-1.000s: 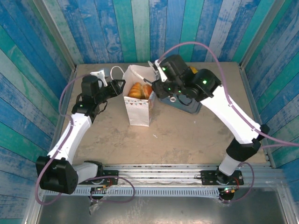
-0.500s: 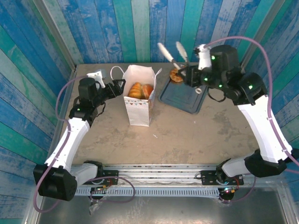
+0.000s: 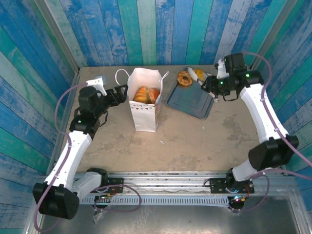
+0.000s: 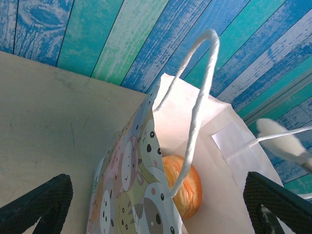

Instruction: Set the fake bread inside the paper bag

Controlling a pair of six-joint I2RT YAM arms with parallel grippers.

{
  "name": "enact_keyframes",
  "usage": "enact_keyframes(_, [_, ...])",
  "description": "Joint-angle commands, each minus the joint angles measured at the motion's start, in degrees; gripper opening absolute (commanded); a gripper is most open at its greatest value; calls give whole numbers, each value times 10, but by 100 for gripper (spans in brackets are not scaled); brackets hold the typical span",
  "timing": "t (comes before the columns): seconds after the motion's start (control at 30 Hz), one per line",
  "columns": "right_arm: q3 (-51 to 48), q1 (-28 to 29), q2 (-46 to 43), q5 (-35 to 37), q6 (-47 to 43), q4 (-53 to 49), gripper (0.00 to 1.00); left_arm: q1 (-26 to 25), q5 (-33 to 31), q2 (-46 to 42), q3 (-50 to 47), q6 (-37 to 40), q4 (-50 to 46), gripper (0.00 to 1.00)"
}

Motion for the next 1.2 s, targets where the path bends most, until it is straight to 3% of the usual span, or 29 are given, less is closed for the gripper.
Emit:
enact_keyframes(0.0, [11, -13, 35, -16, -12, 16, 57, -2, -6, -14, -10, 23, 16, 94])
enact_keyframes(0.43, [133, -18, 243, 1, -7, 7, 53, -2, -5, -12, -18, 46, 9, 94])
enact_keyframes(1.17, [312, -2, 414, 47, -5, -28, 50, -2, 13, 23, -31, 44, 29, 94])
